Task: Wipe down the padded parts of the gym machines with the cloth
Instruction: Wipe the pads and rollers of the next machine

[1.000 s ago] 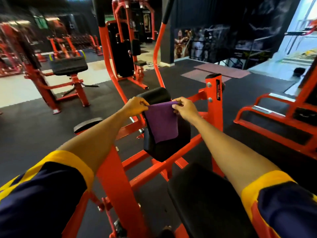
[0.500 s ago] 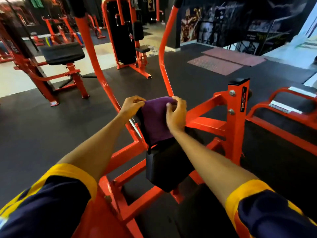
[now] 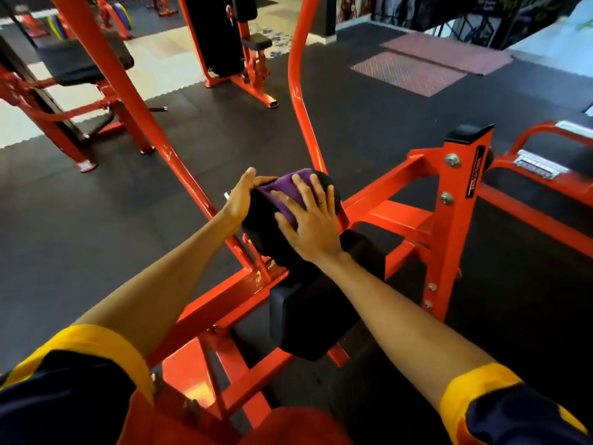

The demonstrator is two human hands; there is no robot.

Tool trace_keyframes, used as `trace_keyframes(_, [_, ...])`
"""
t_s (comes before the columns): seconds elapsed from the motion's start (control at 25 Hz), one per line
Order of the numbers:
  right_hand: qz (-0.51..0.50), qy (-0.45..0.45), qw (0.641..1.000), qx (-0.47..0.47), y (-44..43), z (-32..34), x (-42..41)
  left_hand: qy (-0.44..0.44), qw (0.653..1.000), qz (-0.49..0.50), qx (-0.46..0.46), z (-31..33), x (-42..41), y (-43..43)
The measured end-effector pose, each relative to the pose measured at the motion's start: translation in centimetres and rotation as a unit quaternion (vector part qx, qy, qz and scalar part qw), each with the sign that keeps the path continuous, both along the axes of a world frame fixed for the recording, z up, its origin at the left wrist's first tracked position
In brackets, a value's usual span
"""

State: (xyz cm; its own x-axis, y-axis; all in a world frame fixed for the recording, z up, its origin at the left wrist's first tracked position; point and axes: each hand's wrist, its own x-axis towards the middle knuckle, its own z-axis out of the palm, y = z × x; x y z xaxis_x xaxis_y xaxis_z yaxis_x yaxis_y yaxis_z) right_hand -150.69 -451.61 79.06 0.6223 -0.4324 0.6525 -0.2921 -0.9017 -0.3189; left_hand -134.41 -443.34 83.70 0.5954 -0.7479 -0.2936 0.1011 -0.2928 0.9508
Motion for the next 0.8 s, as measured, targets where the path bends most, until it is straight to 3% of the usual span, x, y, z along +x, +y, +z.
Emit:
trace_keyframes(0.12, [-0.090, -0.030, 0.990, 0.109, -2.8, 0.6, 0.6, -0.087, 0.996, -0.004, -0.025, 0.4, -1.0, -0.3])
trace_keyframes(0.24, [-0.158, -0.109, 0.951, 0.242, -1.4, 1.4, 1.5, -0.150, 0.988, -0.013, -0.018, 0.3, -1.7, -0.5])
trace_keyframes(0.32, [-0.161, -0.144, 0.956, 0.200, 2.1, 1.1, 1.6, -0.157, 0.988, 0.004, -0.007, 0.0, -1.1, -0.5])
trace_keyframes(0.44, [-0.075, -0.135, 0.982, 0.111, 7.2, -0.6, 0.8, -0.169, 0.986, -0.003, -0.004, -0.3, -0.6, -0.8])
trace_keyframes(0.52, [-0.041, -0.110, 0.990, 0.072, 6.2, -1.4, 0.3, -0.175, 0.984, -0.008, -0.003, -0.1, -0.8, -0.5])
trace_keyframes(0.6, [-0.079, -0.102, 0.989, 0.076, 2.4, -1.2, 0.3, -0.189, 0.982, -0.015, 0.002, -0.2, -0.7, -0.1])
trace_keyframes(0.72, [-0.110, -0.129, 0.945, 0.278, -3.4, 0.8, -0.4, -0.202, 0.979, -0.026, -0.003, -0.2, -0.9, -0.1])
trace_keyframes(0.8, [-0.106, -0.129, 0.938, 0.305, -2.6, 1.1, -0.4, -0.201, 0.979, -0.017, 0.006, -0.1, -1.1, -0.2])
